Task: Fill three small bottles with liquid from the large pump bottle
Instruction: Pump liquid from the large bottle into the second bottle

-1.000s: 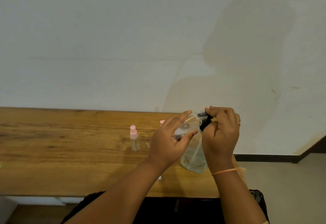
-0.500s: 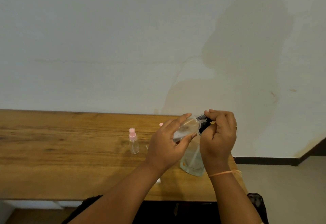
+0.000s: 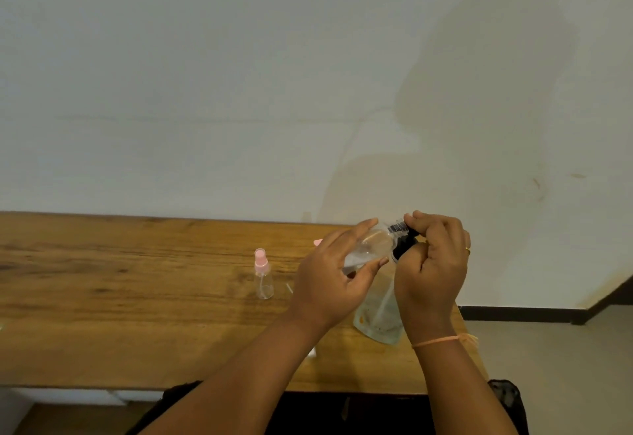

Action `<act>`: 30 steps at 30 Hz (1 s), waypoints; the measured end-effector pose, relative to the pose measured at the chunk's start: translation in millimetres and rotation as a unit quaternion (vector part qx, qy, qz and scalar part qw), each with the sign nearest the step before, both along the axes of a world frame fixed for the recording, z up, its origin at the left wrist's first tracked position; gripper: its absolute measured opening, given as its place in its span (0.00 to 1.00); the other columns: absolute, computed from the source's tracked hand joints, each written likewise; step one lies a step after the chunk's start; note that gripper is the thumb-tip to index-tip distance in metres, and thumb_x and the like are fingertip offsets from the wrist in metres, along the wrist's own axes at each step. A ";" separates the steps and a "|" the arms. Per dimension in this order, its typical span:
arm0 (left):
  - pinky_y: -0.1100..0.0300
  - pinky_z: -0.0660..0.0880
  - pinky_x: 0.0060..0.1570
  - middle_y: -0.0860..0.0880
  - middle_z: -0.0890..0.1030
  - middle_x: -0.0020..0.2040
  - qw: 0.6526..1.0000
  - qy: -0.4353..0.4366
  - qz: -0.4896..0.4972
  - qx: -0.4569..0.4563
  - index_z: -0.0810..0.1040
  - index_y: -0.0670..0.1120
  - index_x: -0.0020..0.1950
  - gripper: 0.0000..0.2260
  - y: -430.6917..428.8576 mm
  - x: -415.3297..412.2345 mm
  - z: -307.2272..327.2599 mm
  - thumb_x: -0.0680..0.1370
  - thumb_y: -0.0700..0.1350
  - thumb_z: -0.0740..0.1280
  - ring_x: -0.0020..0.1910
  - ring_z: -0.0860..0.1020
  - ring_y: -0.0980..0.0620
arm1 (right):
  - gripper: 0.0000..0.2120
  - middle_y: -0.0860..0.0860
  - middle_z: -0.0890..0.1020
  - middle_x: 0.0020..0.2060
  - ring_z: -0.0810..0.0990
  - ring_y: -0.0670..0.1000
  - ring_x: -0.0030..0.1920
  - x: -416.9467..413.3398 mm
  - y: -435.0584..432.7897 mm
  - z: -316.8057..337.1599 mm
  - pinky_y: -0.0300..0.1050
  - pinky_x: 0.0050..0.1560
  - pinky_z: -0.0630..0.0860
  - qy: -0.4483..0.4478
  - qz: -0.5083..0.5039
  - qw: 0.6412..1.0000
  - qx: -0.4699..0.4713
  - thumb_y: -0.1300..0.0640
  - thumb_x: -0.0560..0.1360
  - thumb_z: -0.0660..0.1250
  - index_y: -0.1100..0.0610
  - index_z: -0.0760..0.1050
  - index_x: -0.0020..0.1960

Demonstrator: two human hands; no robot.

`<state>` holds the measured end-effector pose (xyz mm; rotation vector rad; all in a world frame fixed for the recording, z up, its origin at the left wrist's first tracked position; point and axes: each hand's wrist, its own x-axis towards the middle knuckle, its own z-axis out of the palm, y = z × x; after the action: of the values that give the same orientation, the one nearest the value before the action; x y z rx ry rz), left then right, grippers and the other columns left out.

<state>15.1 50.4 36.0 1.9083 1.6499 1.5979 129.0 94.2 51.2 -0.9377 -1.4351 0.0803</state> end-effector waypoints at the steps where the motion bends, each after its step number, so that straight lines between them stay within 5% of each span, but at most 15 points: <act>1: 0.68 0.75 0.48 0.56 0.79 0.55 1.000 0.003 -0.002 0.001 0.67 0.59 0.68 0.24 0.7 -0.9 0.7 0.73 0.56 0.66 0.53 0.76 0.60 | 0.19 0.51 0.76 0.43 0.67 0.40 0.49 -0.3 -0.1 1.7 0.46 0.46 0.69 0.000 -0.002 1.000 -0.003 0.65 0.65 0.51 0.64 0.79 0.44; 9: 0.61 0.77 0.47 0.58 0.78 0.55 0.999 0.004 0.002 -0.032 0.66 0.61 0.68 0.24 -0.6 0.7 -8.2 0.73 0.59 0.64 0.53 0.76 0.61 | 0.17 0.55 0.77 0.42 0.72 0.45 0.49 2.0 4.8 -11.0 0.56 0.44 0.75 -0.038 0.000 0.999 0.027 0.71 0.65 0.53 0.66 0.78 0.44; 12: 0.60 0.78 0.48 0.58 0.78 0.55 1.000 -0.003 -0.002 -0.027 0.66 0.61 0.69 0.24 -1.0 0.9 -8.6 0.73 0.58 0.65 0.53 0.76 0.61 | 0.18 0.49 0.74 0.44 0.70 0.38 0.51 1.0 -0.1 -10.3 0.59 0.45 0.76 -0.017 0.014 1.000 0.006 0.67 0.66 0.51 0.65 0.78 0.45; 18: 0.68 0.75 0.47 0.58 0.78 0.55 1.000 -0.012 -0.002 -0.003 0.66 0.60 0.69 0.25 -1.9 1.3 -3.6 0.73 0.58 0.66 0.54 0.76 0.62 | 0.19 0.48 0.73 0.45 0.67 0.34 0.51 -0.7 -5.6 1.9 0.52 0.47 0.74 0.001 0.019 1.000 0.007 0.65 0.65 0.50 0.65 0.78 0.45; 25: 0.56 0.78 0.50 0.57 0.78 0.55 0.999 -0.025 -0.009 -0.030 0.65 0.61 0.69 0.24 -0.1 2.5 -10.2 0.73 0.58 0.65 0.55 0.76 0.59 | 0.18 0.56 0.77 0.43 0.72 0.47 0.50 0.9 2.7 -12.1 0.46 0.52 0.69 -0.038 -0.007 0.999 0.002 0.71 0.64 0.52 0.65 0.78 0.45; 30: 0.58 0.77 0.51 0.58 0.78 0.54 0.999 -0.038 -0.015 -0.017 0.66 0.60 0.69 0.24 -1.8 5.2 -8.6 0.73 0.57 0.66 0.55 0.76 0.60 | 0.19 0.50 0.75 0.45 0.68 0.41 0.51 1.4 -2.4 -7.1 0.48 0.49 0.71 -0.012 0.004 1.000 -0.008 0.66 0.66 0.50 0.64 0.78 0.46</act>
<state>20.3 48.6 27.3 1.8240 1.6010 1.6007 130.4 91.8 44.2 -0.9486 -1.4617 0.0873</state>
